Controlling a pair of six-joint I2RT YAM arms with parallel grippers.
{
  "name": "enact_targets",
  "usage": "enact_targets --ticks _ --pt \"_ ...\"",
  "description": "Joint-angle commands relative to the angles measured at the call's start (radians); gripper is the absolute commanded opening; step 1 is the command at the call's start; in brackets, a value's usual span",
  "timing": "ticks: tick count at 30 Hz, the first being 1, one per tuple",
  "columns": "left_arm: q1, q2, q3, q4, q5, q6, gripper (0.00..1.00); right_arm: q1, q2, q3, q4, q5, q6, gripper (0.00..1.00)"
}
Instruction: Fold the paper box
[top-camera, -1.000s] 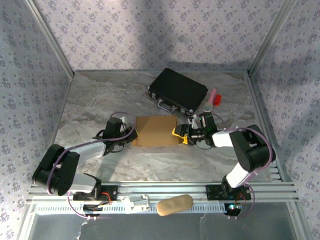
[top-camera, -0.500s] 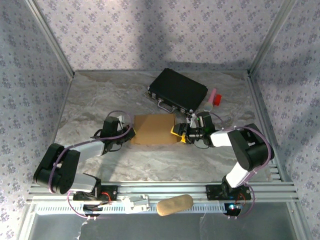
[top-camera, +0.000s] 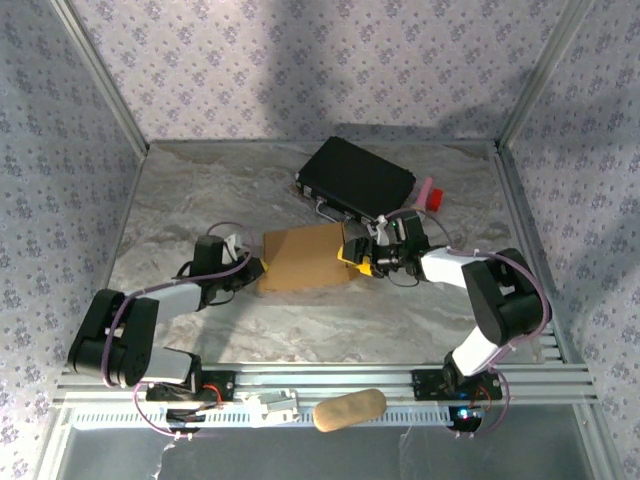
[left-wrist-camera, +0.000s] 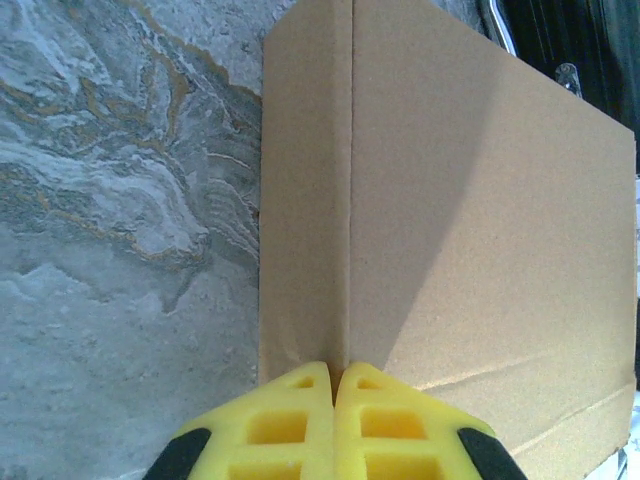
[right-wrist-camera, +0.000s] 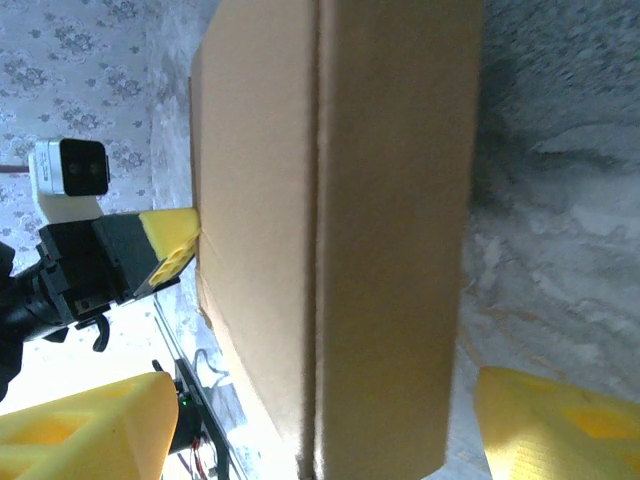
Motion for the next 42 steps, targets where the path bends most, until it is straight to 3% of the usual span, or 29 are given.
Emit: enact_targets --ticks 1,6,17,26,33,42 --pt "0.016 0.051 -0.047 -0.162 -0.012 0.031 0.0 -0.023 0.018 0.042 -0.068 -0.069 -0.071 0.81" --pt "0.016 0.074 -0.038 -0.158 -0.016 0.029 0.0 -0.001 0.069 0.08 -0.032 -0.13 -0.063 0.82" --pt "0.016 0.088 -0.028 -0.187 -0.064 0.023 0.0 0.067 0.2 0.07 0.169 -0.111 0.052 0.78" --pt "0.017 0.044 -0.039 -0.247 -0.173 -0.019 0.0 -0.033 0.065 0.004 0.032 -0.067 -0.036 0.78" --pt "0.069 0.127 -0.048 -0.153 -0.062 -0.029 0.0 -0.025 0.152 0.061 0.073 -0.13 -0.02 0.79" --pt "0.069 0.128 -0.042 -0.165 -0.066 -0.023 0.0 0.024 0.24 0.151 0.179 -0.149 0.069 0.79"
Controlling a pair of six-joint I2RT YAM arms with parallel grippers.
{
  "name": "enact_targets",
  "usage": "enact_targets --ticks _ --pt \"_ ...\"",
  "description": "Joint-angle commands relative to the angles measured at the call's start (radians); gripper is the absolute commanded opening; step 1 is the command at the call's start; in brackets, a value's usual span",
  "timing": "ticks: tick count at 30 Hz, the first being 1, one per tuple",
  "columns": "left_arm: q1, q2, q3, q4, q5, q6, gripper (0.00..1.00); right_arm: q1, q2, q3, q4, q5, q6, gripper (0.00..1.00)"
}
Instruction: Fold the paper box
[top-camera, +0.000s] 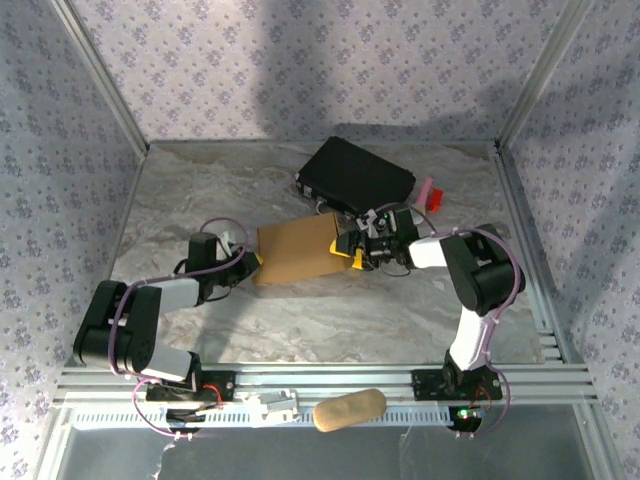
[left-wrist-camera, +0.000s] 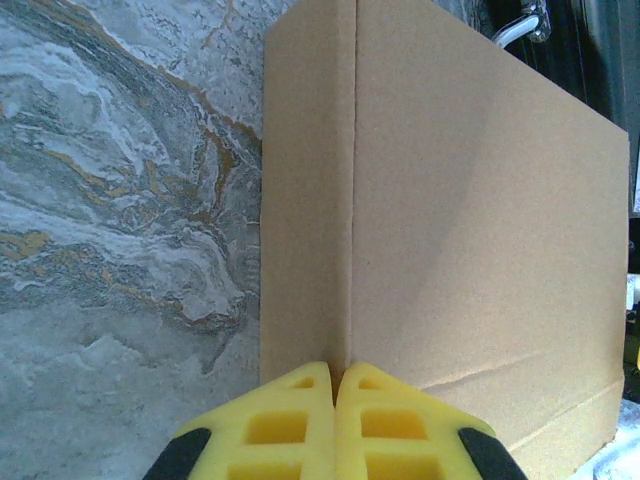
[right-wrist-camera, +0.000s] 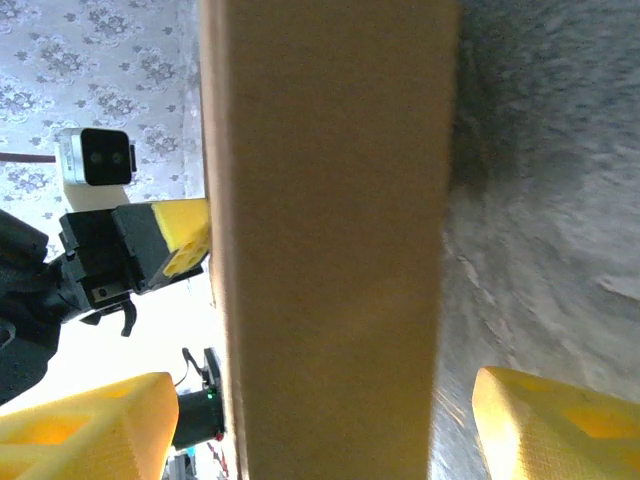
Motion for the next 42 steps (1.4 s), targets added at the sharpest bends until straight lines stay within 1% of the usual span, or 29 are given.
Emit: enact_targets --ticks 1,7,11,12,13,15,16,17,19,20,23,25,29,31,33,36,38,40,42 --pt "0.006 0.061 -0.054 -0.226 -0.096 0.006 0.0 0.02 0.023 0.03 0.054 -0.021 0.045 0.78" --pt "0.006 0.059 -0.049 -0.229 -0.096 0.007 0.0 0.055 0.085 0.053 0.154 -0.018 0.13 0.71" --pt "0.009 0.036 -0.047 -0.223 -0.079 0.01 0.01 0.057 0.086 0.04 0.192 0.0 0.173 0.65" --pt "0.011 0.023 -0.048 -0.215 -0.067 0.008 0.05 0.055 0.082 0.03 0.212 0.003 0.193 0.62" --pt "0.011 -0.004 -0.049 -0.21 -0.056 0.0 0.11 0.053 0.077 0.02 0.233 0.009 0.223 0.58" --pt "0.013 -0.074 -0.046 -0.221 -0.053 -0.023 0.25 0.045 0.066 0.003 0.264 0.021 0.285 0.51" --pt "0.013 -0.118 -0.043 -0.231 -0.056 -0.038 0.35 0.041 0.06 -0.005 0.272 0.027 0.317 0.48" --pt "0.014 -0.164 -0.037 -0.241 -0.06 -0.055 0.47 0.039 0.054 -0.013 0.297 0.028 0.36 0.45" --pt "0.019 -0.229 -0.007 -0.284 -0.083 -0.087 0.64 0.034 0.037 -0.03 0.334 0.036 0.437 0.42" --pt "0.023 -0.249 0.019 -0.32 -0.094 -0.106 0.69 0.033 0.025 -0.036 0.334 0.045 0.471 0.41" --pt "0.041 -0.237 0.093 -0.371 -0.069 -0.17 0.79 0.027 -0.015 -0.053 0.337 0.063 0.566 0.41" --pt "0.056 -0.195 0.122 -0.352 -0.02 -0.234 0.81 0.019 -0.047 -0.06 0.324 0.07 0.627 0.41" --pt "0.067 -0.076 0.118 -0.162 0.09 -0.462 0.83 -0.001 -0.104 -0.068 0.229 0.064 0.769 0.45" --pt "0.063 -0.044 0.116 -0.094 0.109 -0.556 0.84 -0.002 -0.126 -0.071 0.217 0.059 0.845 0.45" --pt "0.051 -0.05 0.118 -0.07 0.097 -0.632 0.85 -0.003 -0.146 -0.075 0.202 0.064 0.9 0.44" --pt "0.027 -0.101 0.137 -0.126 0.043 -0.682 0.9 0.006 -0.182 -0.076 0.116 0.09 0.944 0.44" --pt "0.004 -0.152 0.155 -0.182 -0.008 -0.681 0.94 0.015 -0.196 -0.089 0.11 0.104 0.988 0.44" --pt "-0.018 -0.2 0.179 -0.259 -0.051 -0.662 0.96 0.026 -0.208 -0.1 0.11 0.117 1.025 0.43" --pt "-0.035 -0.254 0.214 -0.36 -0.105 -0.589 0.96 0.04 -0.228 -0.112 0.09 0.142 1.048 0.43"
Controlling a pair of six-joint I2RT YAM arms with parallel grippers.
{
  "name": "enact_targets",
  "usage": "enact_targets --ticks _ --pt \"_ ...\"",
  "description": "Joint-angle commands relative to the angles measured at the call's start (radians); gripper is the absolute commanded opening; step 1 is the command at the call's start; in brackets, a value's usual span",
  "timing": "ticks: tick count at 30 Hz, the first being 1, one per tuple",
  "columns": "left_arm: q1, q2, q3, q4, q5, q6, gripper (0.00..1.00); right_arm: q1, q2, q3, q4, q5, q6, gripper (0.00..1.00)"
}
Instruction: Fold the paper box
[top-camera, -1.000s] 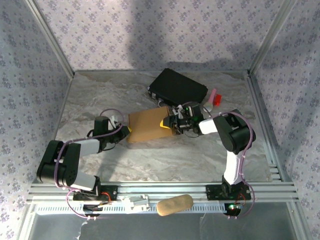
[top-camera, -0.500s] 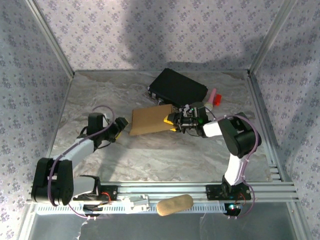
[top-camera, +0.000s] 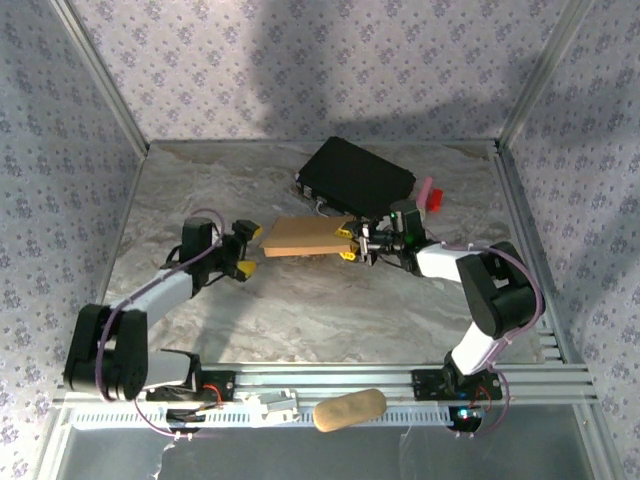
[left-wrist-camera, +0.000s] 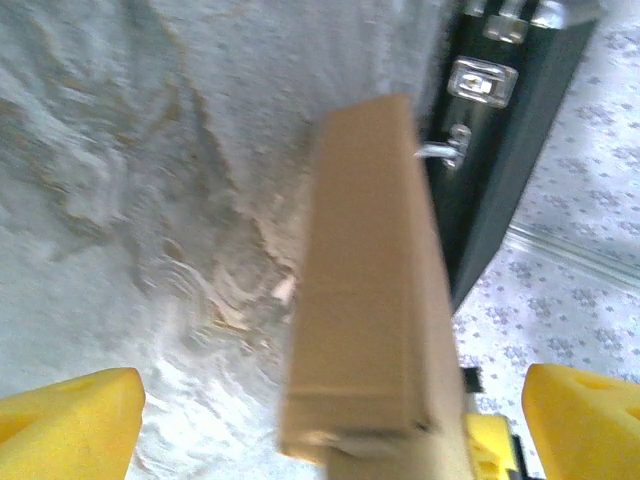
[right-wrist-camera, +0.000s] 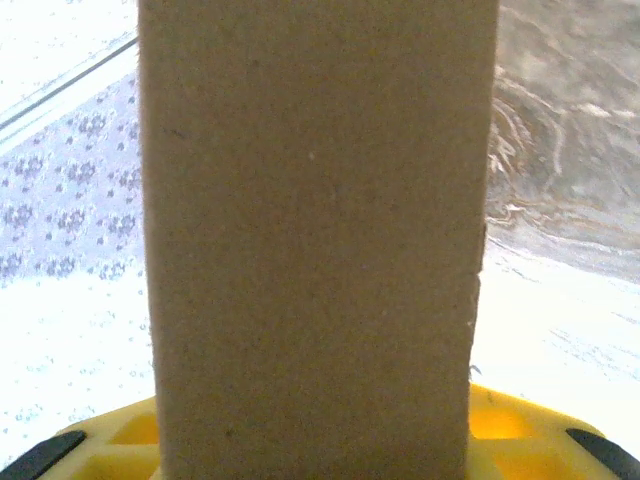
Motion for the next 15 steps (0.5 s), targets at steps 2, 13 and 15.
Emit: enact_targets --ticks 2,13,15 --pt "-0.04 -0.116 0.109 -0.219 -0.122 0.151 0.96 0.024 -0.054 -0.029 -0.063 0.051 0.107 0.43" --pt "-0.48 -0.253 0.365 -0.637 -0.508 1.346 0.84 0.019 -0.153 -0.04 -0.201 0.068 0.102 0.39" --pt "-0.555 -0.188 0.407 -0.696 -0.538 1.527 0.83 0.011 -0.17 -0.034 -0.242 0.061 0.08 0.38"
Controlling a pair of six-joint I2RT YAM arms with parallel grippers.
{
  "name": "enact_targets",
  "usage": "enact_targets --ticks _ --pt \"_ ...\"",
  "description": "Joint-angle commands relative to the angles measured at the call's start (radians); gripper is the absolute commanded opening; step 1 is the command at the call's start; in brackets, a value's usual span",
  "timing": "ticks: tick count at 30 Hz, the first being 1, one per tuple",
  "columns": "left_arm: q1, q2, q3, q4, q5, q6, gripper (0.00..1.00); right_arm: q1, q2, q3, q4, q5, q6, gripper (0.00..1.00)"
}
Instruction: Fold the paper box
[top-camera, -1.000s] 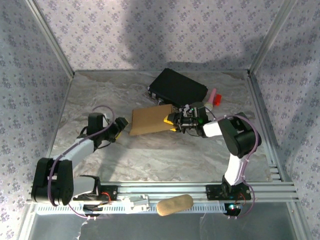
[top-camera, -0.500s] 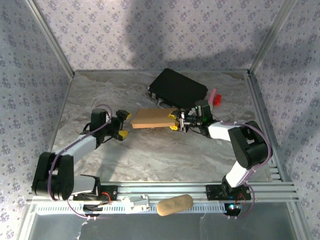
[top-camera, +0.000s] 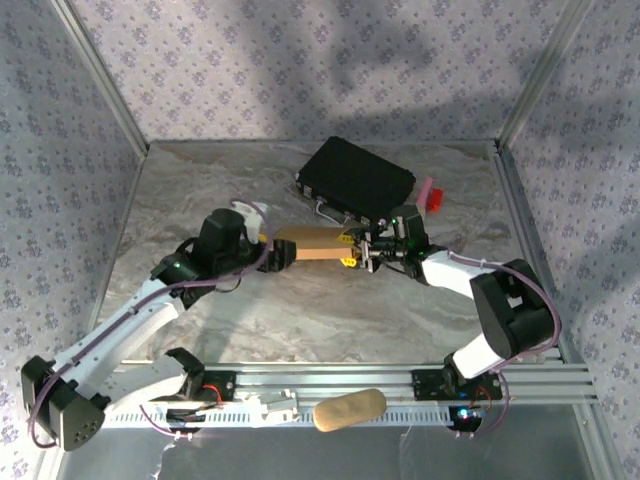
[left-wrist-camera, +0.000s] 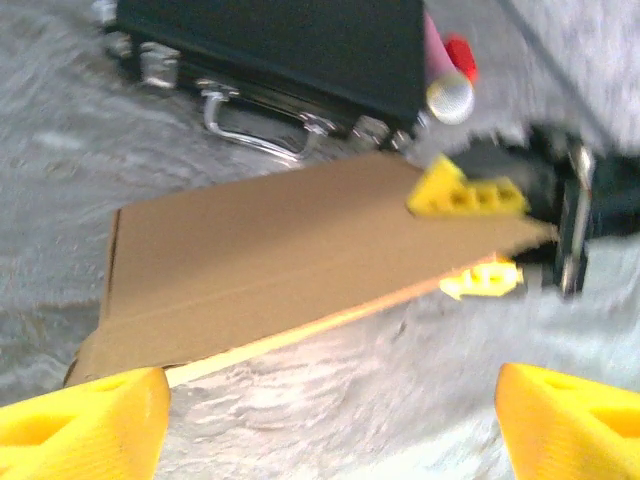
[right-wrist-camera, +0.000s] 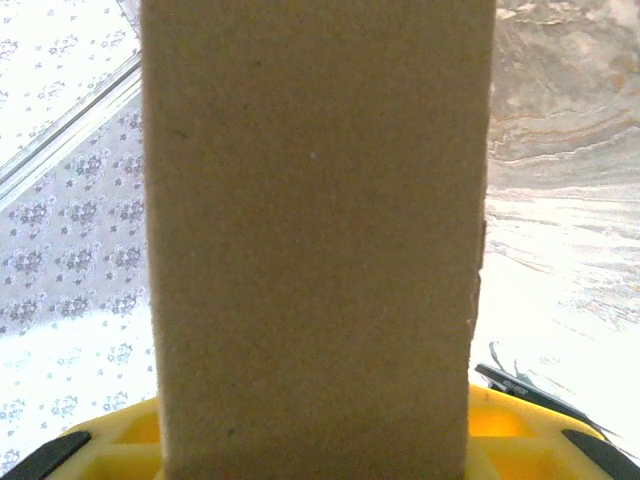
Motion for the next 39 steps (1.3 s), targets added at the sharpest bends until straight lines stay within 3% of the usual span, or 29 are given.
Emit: enact_targets --ticks 1,3,7,11,15,23,39 --pt "-0.092 0.088 0.059 -0.152 -0.138 0.501 0.84 -0.016 -0.037 0.016 -0.125 -0.008 -0.036 0.38" --pt "-0.158 0.127 0.048 -0.124 -0.213 0.641 0.87 -0.022 -0.045 0.023 -0.154 -0.019 -0.059 0.37" --pt "-0.189 0.175 -0.003 0.011 -0.3 0.834 0.91 -0.036 -0.056 0.029 -0.18 -0.041 -0.077 0.37" --pt "-0.193 0.174 -0.072 0.135 -0.283 0.991 0.94 -0.053 -0.067 0.033 -0.202 -0.053 -0.092 0.36" --pt "-0.191 0.228 -0.081 0.204 -0.309 1.06 0.94 -0.062 -0.059 0.04 -0.208 -0.068 -0.105 0.36" --pt "-0.19 0.361 -0.062 0.294 -0.314 1.081 0.88 -0.064 -0.04 0.039 -0.191 -0.083 -0.106 0.36" --pt "-0.182 0.447 -0.035 0.338 -0.283 1.043 0.54 -0.086 -0.033 0.03 -0.19 -0.101 -0.119 0.35"
